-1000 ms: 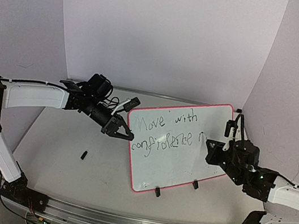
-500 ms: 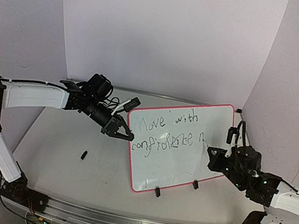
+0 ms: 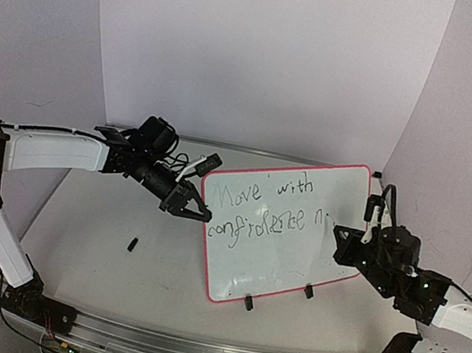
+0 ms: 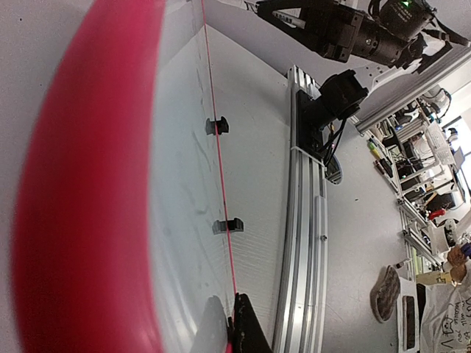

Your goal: Write a sentence on the whiteboard

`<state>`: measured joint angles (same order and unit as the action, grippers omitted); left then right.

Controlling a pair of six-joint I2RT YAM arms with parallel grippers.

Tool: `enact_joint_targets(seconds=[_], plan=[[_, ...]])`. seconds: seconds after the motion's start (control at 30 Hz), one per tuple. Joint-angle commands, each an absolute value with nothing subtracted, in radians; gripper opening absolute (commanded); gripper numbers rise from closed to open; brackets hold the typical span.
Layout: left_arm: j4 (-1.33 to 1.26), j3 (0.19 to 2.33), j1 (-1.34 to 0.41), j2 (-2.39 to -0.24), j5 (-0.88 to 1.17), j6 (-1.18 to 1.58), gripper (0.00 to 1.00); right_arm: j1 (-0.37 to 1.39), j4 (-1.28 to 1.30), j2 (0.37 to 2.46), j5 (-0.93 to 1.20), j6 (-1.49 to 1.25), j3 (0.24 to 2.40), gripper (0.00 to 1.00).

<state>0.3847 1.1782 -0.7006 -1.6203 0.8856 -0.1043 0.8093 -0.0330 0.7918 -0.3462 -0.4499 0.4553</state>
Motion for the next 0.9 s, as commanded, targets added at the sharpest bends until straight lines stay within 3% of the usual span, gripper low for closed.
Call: enact_joint_targets(seconds=[0.0,0.87], plan=[[0.457,1.187,-0.738,-1.635,0.878,-0.183,0.0,0.804,-0.054,0.856,-0.387,-0.395,0.521,0.0],[0.458,1.188,-0.738,-1.641,0.876,-0.184,0.0,0.784,-0.087,0.846,-0.305,-0.42,0.452,0.0]])
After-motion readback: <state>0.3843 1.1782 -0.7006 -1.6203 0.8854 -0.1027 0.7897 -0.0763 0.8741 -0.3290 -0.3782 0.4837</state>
